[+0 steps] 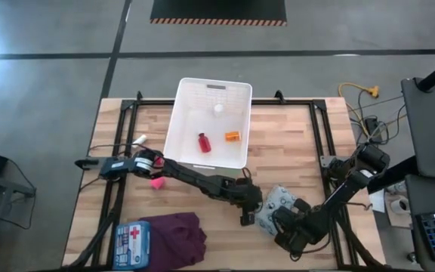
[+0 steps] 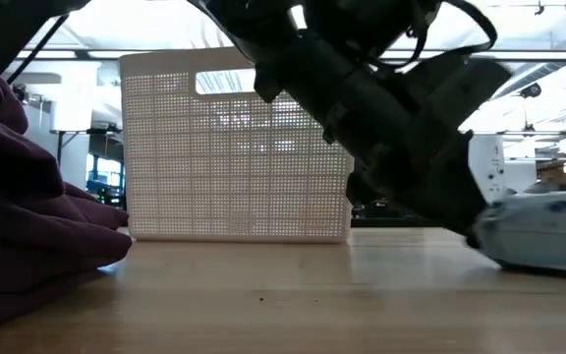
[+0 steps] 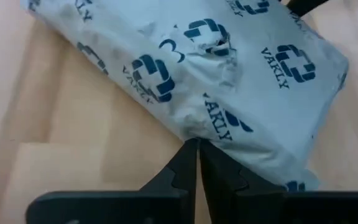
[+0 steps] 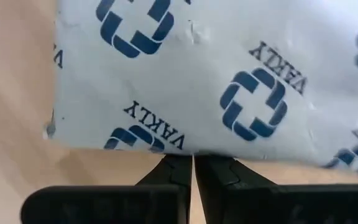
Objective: Pick & place medical supplies in basket/bin
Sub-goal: Put the mailer bag into the white bin
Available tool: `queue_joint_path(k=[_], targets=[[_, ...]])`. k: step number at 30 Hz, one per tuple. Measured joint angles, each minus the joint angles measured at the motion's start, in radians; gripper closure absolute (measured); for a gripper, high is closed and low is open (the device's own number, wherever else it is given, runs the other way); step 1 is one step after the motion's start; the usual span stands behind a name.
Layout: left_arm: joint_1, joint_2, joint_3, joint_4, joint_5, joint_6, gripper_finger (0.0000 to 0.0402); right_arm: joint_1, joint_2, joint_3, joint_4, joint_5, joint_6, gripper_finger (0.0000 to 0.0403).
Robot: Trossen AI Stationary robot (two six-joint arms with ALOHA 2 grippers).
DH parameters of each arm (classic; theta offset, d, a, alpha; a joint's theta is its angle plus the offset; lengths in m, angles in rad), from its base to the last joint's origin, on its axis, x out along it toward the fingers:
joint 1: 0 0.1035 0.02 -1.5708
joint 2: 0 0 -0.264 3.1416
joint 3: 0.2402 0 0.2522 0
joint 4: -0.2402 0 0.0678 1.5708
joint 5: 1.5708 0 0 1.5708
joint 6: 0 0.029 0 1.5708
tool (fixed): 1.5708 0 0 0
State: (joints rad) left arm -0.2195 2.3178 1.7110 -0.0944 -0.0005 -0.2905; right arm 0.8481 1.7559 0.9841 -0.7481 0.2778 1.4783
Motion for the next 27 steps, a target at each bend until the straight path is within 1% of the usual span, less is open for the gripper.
queue_joint_path(k=[2,7,9,14,16,19,22,24,27], targets=[[0.005,-0.001,-0.011,0.012,-0.005,0.000,0.0396,-0.015,-0.016,0.016,0.004,0.036,-0.016,0.0394],[0.004,0.000,-0.016,-0.003,-0.007,0.000,0.0396,-0.063,-0.042,0.078,-0.053,0.051,-0.109,0.0394],[0.005,0.000,-0.016,-0.003,-0.004,0.000,0.0396,-0.073,-0.051,0.124,-0.078,0.062,-0.135,0.0394],[0.005,0.000,-0.016,-0.001,0.010,0.000,0.0396,-0.079,-0.054,0.226,-0.198,0.228,-0.152,0.0394],[0.003,0.000,-0.016,0.023,0.046,0.000,0.0396,-0.088,-0.054,0.259,-0.231,0.286,-0.152,0.0394],[-0.008,-0.008,-0.013,0.013,0.063,-0.006,0.0396,-0.107,-0.052,0.259,-0.260,0.278,-0.150,0.0394],[-0.008,-0.012,-0.009,0.020,0.052,0.000,0.0396,-0.115,-0.050,0.245,-0.251,0.251,-0.133,0.0394],[-0.006,-0.016,-0.009,0.019,0.044,0.001,0.0396,-0.118,-0.050,0.242,-0.259,0.234,-0.101,0.0394],[-0.007,-0.017,-0.009,0.014,0.041,0.000,0.0396,-0.113,-0.058,0.255,-0.294,0.234,-0.030,0.0386]])
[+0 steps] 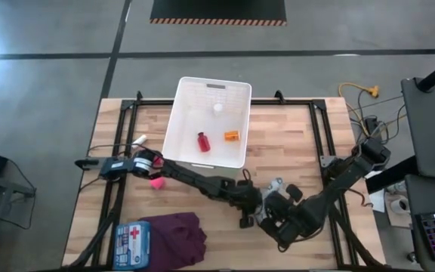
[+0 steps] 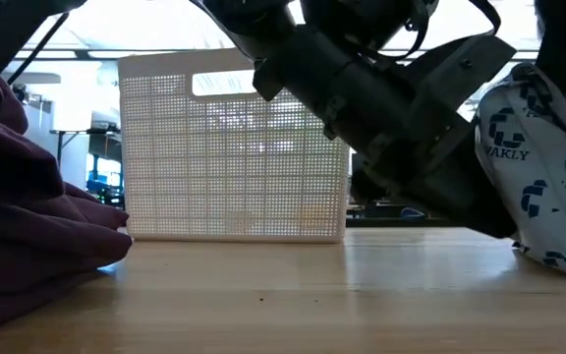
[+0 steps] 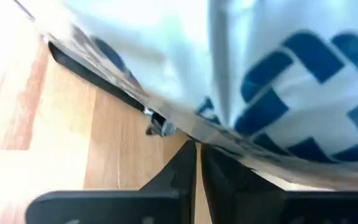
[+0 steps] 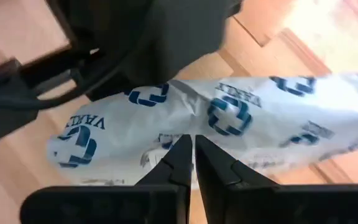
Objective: Pick & place medical supplies in basket/bin
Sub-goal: Put the mailer bag into the white bin
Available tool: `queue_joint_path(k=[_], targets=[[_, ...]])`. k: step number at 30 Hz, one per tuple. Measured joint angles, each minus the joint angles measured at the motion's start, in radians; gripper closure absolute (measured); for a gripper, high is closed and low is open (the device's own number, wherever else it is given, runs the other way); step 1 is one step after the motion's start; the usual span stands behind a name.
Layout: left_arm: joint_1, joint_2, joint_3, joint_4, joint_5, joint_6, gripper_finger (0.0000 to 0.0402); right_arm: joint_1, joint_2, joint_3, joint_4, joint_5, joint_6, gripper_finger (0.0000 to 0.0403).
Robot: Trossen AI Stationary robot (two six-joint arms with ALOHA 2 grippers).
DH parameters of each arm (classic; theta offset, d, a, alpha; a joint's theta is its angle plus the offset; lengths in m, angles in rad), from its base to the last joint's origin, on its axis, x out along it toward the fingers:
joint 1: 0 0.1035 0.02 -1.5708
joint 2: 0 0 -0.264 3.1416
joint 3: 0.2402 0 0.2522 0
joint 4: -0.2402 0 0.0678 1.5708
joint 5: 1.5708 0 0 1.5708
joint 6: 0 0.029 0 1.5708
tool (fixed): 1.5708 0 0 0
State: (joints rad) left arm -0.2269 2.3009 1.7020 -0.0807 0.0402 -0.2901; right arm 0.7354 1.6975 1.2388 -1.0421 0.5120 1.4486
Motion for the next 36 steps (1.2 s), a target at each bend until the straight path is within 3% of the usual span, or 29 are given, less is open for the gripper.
queue_joint_path(k=[7,11,14,17,19,24,31,36], targets=[[0.000,0.000,0.000,-0.008,-0.007,0.000,0.0396,0.013,-0.078,0.004,-0.013,-0.008,0.075,0.0324],[0.001,0.000,0.000,-0.010,-0.012,0.004,0.0396,0.036,-0.129,0.012,-0.111,-0.012,0.105,0.0275],[0.001,0.000,0.007,-0.013,-0.013,0.017,0.0396,0.039,-0.179,-0.008,-0.191,-0.062,0.235,0.0243],[0.001,0.000,0.023,-0.005,-0.016,0.019,0.0396,0.062,-0.219,-0.072,-0.161,-0.117,0.350,0.0221],[0.003,0.000,0.030,0.001,-0.016,0.019,0.0396,0.090,-0.241,-0.140,-0.095,-0.169,0.446,0.0213],[0.005,0.000,0.032,-0.008,-0.017,0.019,0.0396,0.159,-0.295,-0.332,-0.016,-0.177,0.808,0.0216],[-0.011,0.000,0.029,-0.024,-0.017,0.019,0.0396,0.095,-0.378,-0.498,0.011,-0.138,0.804,0.0226],[-0.015,-0.020,0.033,-0.004,-0.022,0.019,0.0396,0.080,-0.497,-0.616,0.182,-0.080,0.753,0.0225]])
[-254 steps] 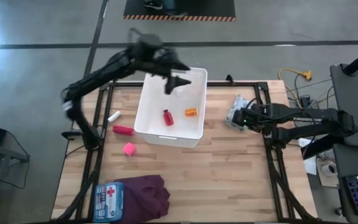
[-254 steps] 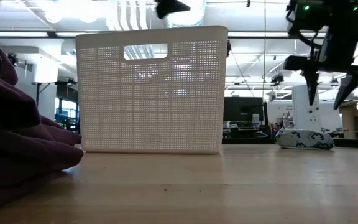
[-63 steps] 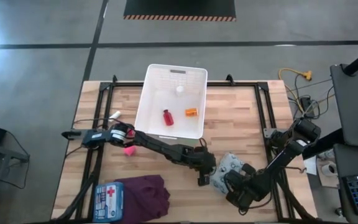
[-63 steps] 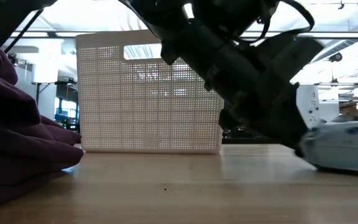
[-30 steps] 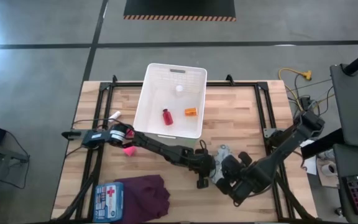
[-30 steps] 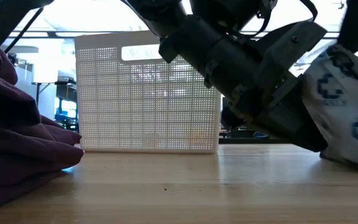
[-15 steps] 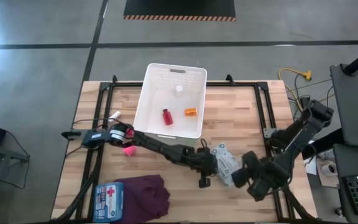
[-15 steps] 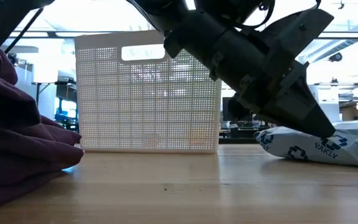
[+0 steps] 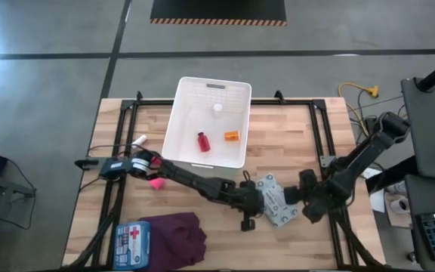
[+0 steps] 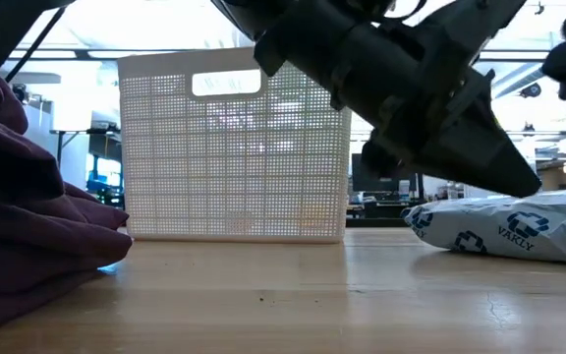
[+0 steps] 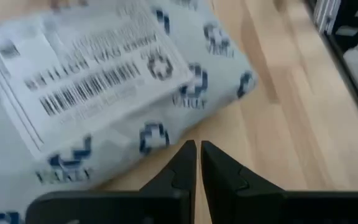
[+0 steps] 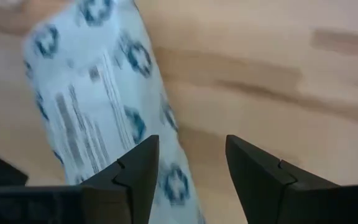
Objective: Pick & place medical supplies in basket/bin
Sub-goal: Put the mailer bag into the white bin
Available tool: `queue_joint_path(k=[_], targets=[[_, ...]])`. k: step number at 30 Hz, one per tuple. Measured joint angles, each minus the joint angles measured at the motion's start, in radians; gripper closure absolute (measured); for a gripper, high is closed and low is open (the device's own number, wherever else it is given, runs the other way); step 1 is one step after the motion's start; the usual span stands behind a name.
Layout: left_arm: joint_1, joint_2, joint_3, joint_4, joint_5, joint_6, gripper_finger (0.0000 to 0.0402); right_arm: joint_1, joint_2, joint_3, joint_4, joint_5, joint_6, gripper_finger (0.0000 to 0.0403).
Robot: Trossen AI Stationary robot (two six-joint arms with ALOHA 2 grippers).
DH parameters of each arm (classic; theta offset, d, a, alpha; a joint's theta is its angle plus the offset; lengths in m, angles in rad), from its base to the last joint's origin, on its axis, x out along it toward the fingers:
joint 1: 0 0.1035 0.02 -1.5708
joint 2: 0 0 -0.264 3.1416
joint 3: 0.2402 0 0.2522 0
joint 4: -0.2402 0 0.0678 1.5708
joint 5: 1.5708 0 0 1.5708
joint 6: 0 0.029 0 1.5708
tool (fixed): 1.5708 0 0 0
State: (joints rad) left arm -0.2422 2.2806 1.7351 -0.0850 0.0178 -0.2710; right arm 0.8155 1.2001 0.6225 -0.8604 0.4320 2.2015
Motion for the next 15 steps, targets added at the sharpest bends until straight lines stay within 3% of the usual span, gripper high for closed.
queue_joint_path(k=[11,15], targets=[[0.045,0.001,-0.022,0.014,-0.018,0.000,0.0396,0.000,-0.159,-0.301,0.494,0.113,-0.082,0.0203],[0.053,0.002,-0.051,0.016,0.002,-0.002,0.0396,-0.001,-0.190,-0.348,0.560,0.171,-0.115,0.0195]])
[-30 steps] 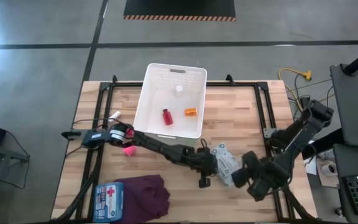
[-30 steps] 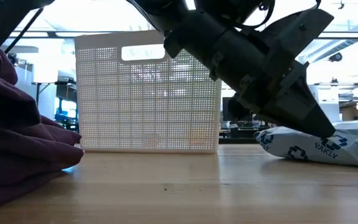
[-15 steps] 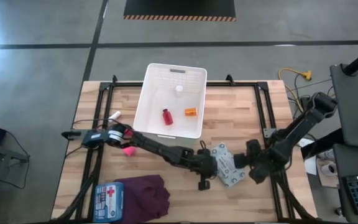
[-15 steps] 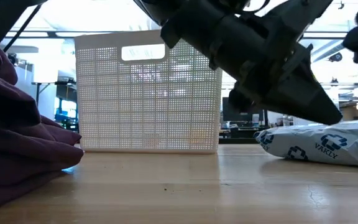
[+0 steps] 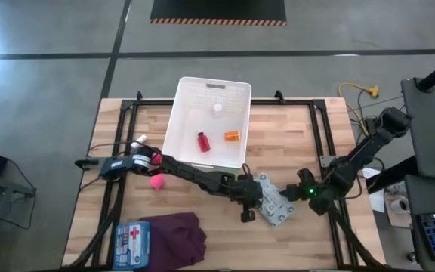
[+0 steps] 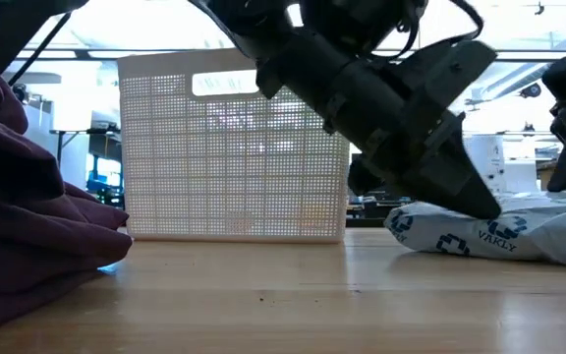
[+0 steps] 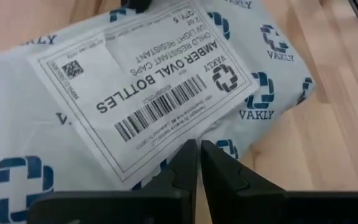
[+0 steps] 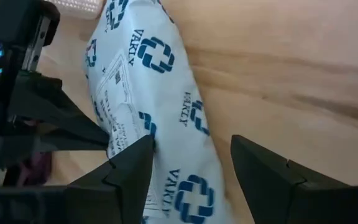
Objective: Pick & place medical supplies in basket/bin
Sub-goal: Put the mailer bag into the white bin
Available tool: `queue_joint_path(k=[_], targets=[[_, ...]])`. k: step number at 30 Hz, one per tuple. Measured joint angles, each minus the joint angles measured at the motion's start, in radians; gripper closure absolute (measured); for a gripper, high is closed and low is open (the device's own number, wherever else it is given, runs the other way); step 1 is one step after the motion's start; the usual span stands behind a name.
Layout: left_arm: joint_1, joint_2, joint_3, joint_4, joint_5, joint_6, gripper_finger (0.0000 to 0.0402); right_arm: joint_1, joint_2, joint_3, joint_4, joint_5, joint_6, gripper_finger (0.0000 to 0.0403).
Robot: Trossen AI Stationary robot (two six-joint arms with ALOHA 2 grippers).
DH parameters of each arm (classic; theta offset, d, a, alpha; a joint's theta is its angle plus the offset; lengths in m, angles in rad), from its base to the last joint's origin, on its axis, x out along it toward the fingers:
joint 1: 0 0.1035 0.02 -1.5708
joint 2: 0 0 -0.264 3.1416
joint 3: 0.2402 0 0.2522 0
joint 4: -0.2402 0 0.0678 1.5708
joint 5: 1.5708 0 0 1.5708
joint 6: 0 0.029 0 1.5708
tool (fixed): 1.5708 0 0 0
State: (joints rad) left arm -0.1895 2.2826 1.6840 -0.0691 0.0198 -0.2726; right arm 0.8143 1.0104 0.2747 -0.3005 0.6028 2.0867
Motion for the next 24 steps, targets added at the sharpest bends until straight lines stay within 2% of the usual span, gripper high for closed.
queue_joint_path(k=[7,13,24], targets=[[0.004,-0.004,-0.049,0.020,0.013,-0.015,0.0396,0.000,-0.064,-0.008,-0.004,0.002,-0.087,0.0176],[0.024,-0.001,-0.037,0.017,0.023,-0.018,0.0396,0.001,-0.088,0.012,-0.006,-0.005,-0.154,0.0160],[0.042,0.027,-0.048,0.045,0.035,-0.036,0.0396,-0.001,-0.092,-0.019,0.002,-0.025,-0.119,0.0156]])
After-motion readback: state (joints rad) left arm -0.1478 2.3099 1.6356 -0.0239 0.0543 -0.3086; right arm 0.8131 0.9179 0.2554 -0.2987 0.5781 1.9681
